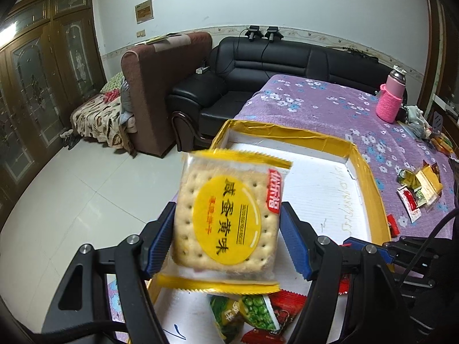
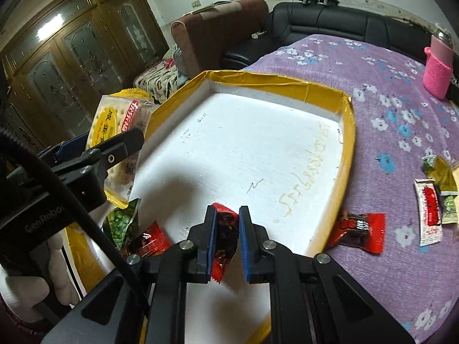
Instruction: Organize snacks
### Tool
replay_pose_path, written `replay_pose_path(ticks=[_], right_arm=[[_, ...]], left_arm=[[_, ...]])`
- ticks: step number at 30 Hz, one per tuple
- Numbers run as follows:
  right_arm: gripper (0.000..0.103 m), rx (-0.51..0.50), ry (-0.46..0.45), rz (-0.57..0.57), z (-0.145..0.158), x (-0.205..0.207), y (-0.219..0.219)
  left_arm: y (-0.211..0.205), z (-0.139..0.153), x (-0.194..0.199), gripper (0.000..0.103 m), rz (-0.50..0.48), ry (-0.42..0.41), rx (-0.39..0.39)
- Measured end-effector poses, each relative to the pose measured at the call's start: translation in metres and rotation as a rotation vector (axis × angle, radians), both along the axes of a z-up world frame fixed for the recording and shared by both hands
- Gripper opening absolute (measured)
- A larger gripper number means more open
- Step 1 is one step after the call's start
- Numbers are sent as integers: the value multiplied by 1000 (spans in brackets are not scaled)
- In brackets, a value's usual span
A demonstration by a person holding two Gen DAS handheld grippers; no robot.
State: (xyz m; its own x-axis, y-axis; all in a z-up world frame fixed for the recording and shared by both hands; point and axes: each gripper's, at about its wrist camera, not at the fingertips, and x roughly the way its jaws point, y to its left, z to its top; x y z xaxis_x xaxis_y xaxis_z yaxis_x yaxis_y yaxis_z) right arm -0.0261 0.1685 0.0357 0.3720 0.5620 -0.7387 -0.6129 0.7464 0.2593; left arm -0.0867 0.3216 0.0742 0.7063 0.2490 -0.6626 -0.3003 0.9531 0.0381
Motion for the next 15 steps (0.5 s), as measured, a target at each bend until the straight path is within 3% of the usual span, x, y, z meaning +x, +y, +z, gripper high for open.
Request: replay_pose_path(ticks=[10, 15], right_arm=[[19, 35, -32, 9, 11, -5, -2], [23, 98, -67, -53, 34, -6, -37]], left_arm=[[6, 9, -5, 81, 14, -18, -47], [5, 27, -21, 86, -2, -79, -110]])
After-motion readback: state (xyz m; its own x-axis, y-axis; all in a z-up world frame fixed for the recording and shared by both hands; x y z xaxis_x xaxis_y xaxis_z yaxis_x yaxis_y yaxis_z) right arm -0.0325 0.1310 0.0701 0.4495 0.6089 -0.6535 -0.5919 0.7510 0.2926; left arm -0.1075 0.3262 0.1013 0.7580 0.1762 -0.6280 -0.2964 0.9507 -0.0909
